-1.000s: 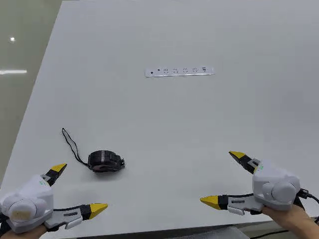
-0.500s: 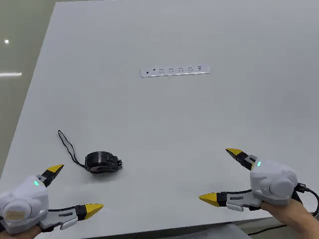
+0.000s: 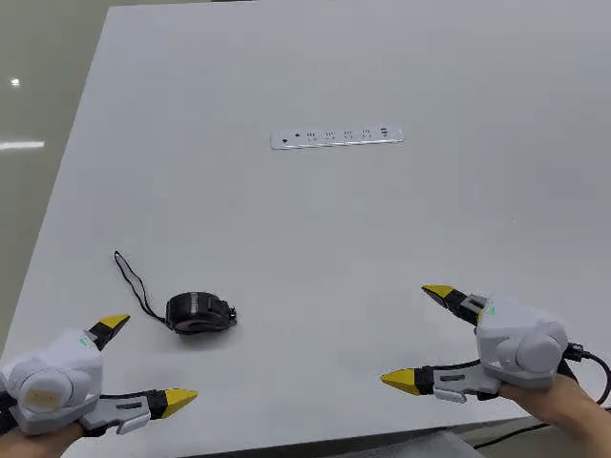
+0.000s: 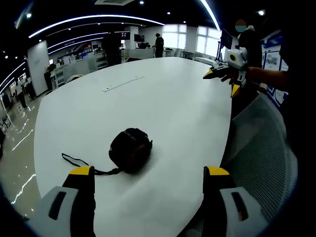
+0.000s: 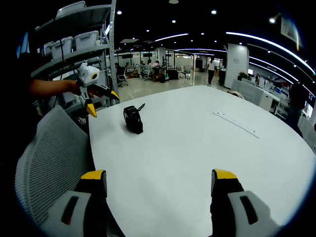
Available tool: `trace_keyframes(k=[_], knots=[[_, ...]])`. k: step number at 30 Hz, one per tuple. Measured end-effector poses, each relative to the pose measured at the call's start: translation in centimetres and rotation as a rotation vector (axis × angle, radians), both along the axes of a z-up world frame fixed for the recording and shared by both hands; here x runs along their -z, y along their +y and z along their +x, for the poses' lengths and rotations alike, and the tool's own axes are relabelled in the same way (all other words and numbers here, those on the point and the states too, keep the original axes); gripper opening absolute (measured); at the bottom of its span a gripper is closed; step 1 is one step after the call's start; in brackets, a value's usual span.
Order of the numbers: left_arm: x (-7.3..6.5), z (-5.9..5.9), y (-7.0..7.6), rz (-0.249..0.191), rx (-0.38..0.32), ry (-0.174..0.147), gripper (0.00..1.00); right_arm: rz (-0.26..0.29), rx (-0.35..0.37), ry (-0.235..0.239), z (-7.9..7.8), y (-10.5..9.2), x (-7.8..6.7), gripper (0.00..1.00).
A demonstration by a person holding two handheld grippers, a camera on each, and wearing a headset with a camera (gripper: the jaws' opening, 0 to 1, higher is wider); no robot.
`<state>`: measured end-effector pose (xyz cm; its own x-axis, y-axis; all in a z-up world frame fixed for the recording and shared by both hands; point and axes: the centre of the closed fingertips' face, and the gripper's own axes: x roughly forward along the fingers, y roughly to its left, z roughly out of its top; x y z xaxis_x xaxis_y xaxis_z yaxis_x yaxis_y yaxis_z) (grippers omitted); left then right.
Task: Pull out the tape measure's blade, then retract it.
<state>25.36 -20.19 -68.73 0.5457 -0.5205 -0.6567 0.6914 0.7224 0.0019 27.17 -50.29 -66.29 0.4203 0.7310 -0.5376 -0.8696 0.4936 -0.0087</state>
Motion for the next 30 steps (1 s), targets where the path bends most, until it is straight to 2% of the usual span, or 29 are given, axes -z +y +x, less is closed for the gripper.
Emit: trace_keyframes(k=[3,8,11,15,20,22,25,30], knots=[[-0.1,0.2,0.0,0.013,0.024,-0.002,0.87,-0.007,-0.026,-0.026,0.2,0.4,-0.2,0.85],[-0.2,0.8,0.1,0.019,0.042,0.005,0.82,-0.018,-0.062,-0.035,0.5,0.9,-0.2,0.81],[-0.2,1.0,0.0,0.013,0.055,0.012,0.76,-0.026,-0.084,-0.041,0.7,1.2,-0.2,0.79],[-0.1,1.7,-0.3,0.015,0.063,0.003,0.74,-0.039,-0.123,-0.057,0.9,1.8,0.0,0.74],[-0.2,2.9,-0.7,-0.006,0.066,0.000,0.72,-0.038,-0.159,-0.084,1.3,2.7,-0.2,0.69],[-0.2,3.4,-0.7,0.002,0.075,-0.007,0.72,-0.039,-0.167,-0.080,1.6,3.1,-0.1,0.69],[0.1,4.0,-0.7,0.021,0.098,0.000,0.71,-0.041,-0.193,-0.085,1.8,3.7,-0.1,0.67],[1.0,4.6,-0.6,0.080,0.155,0.004,0.65,-0.049,-0.224,-0.076,2.3,4.7,0.3,0.66]])
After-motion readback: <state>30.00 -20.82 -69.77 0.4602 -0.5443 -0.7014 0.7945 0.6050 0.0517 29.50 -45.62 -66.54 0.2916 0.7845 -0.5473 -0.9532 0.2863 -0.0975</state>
